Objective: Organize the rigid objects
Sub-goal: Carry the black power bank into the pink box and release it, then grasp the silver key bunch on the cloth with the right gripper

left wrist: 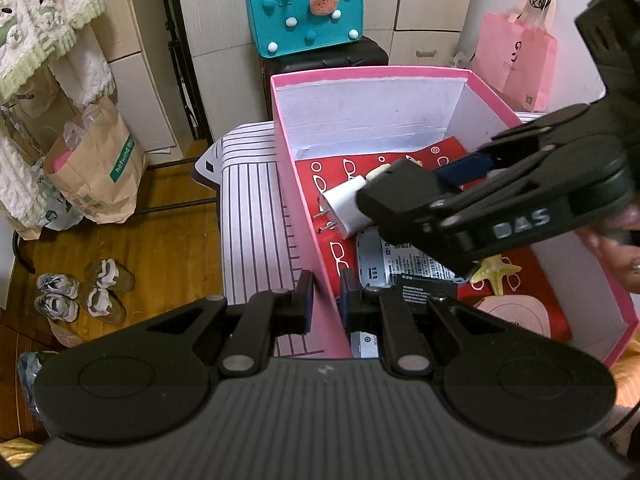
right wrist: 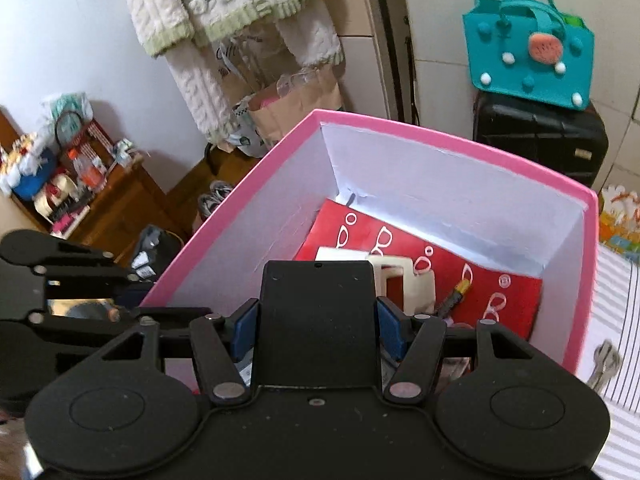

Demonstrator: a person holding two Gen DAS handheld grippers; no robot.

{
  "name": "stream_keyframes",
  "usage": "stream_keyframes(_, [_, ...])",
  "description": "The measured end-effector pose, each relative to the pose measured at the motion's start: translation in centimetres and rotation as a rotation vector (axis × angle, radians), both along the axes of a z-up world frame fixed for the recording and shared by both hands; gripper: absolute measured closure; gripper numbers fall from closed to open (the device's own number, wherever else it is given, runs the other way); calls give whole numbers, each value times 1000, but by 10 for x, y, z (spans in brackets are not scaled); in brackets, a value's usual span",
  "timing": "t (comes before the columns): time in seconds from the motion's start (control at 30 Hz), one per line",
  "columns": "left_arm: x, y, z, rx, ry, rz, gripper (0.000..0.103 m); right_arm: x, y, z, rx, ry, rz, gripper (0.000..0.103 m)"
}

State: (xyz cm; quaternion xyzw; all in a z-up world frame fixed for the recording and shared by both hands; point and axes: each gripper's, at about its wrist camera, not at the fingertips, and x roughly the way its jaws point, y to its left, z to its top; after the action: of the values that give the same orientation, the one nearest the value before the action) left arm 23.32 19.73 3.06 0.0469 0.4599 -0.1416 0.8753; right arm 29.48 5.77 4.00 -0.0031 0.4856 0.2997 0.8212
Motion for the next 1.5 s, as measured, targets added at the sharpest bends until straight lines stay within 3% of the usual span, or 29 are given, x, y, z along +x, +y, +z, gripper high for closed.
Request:
stream_keyframes(0.27, [1, -2, 1, 4, 7, 11, 91, 10, 15, -10, -78, -31, 37, 36])
stream_keyframes(0.4, [1, -3, 3, 10, 6, 20, 91, 7, 9, -1, -59, -57, 45, 33])
stream_keyframes(0.67, [-6, -5, 4, 15, 1, 30, 92, -34, -50, 48, 45, -137, 0, 30])
stream_keyframes(0.93, [-9, -7, 5, 21, -7, 49, 93, -88, -100, 73, -1, -336, -25, 29])
stream_keyframes(1.13, [-13, -9, 6, 24, -11, 68, 94, -110, -123, 64, -155, -485, -67, 28])
stream_keyframes(1.33, [-20, -7, 9, 15, -18, 73, 94, -118, -151, 42, -155, -498, -97, 29])
stream_keyframes(1.5, [-22, -9, 8, 21, -20, 84, 95, -105, -169, 15, -99, -444, -135, 28])
